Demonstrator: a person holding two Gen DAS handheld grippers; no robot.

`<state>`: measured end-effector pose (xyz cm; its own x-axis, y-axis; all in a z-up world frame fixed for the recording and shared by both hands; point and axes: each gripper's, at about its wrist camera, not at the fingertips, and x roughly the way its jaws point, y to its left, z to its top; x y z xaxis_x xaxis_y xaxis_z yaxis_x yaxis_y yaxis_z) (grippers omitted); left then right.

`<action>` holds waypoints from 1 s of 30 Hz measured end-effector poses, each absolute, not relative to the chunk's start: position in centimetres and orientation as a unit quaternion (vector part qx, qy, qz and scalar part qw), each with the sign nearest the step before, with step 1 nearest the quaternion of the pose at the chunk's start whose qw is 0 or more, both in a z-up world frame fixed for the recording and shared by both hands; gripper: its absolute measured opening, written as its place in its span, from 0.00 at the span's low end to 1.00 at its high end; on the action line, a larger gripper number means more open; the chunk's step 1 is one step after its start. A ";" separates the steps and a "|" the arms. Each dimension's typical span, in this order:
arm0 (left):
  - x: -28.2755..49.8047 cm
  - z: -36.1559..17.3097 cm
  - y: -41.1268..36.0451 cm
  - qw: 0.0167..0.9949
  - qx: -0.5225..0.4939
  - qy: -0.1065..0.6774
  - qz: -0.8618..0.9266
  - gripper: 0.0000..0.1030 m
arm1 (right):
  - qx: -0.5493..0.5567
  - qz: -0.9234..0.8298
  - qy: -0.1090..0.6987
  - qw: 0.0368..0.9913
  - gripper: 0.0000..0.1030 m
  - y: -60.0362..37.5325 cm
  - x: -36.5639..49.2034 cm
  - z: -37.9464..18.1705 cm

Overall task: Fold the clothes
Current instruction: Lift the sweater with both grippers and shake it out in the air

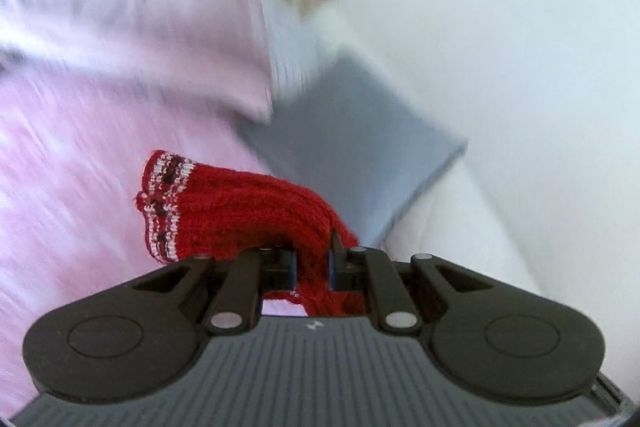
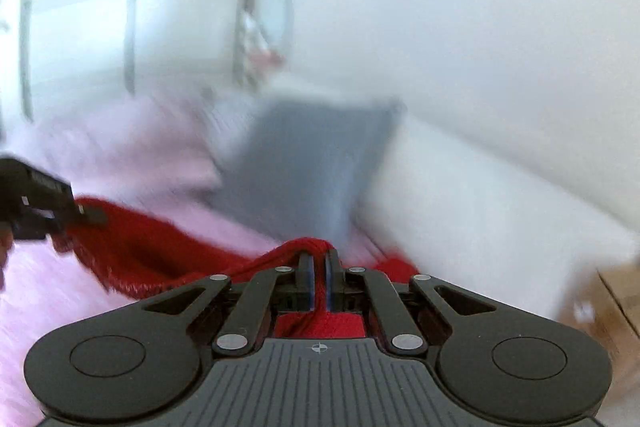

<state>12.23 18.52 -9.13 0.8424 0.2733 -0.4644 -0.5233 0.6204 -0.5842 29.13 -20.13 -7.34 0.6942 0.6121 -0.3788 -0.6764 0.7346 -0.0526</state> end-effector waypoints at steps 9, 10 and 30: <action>-9.6 10.7 21.9 0.915 -0.253 -0.001 0.314 0.09 | 0.012 0.493 0.029 0.870 0.03 -14.1 15.1 6.5; -11.3 12.9 22.0 0.917 -0.231 -0.013 0.325 0.09 | 0.023 0.504 0.017 0.863 0.03 -13.4 13.9 7.8; -12.1 14.0 28.0 0.869 -0.226 0.270 0.348 0.31 | -0.048 0.468 0.116 0.875 0.01 2.9 11.1 15.8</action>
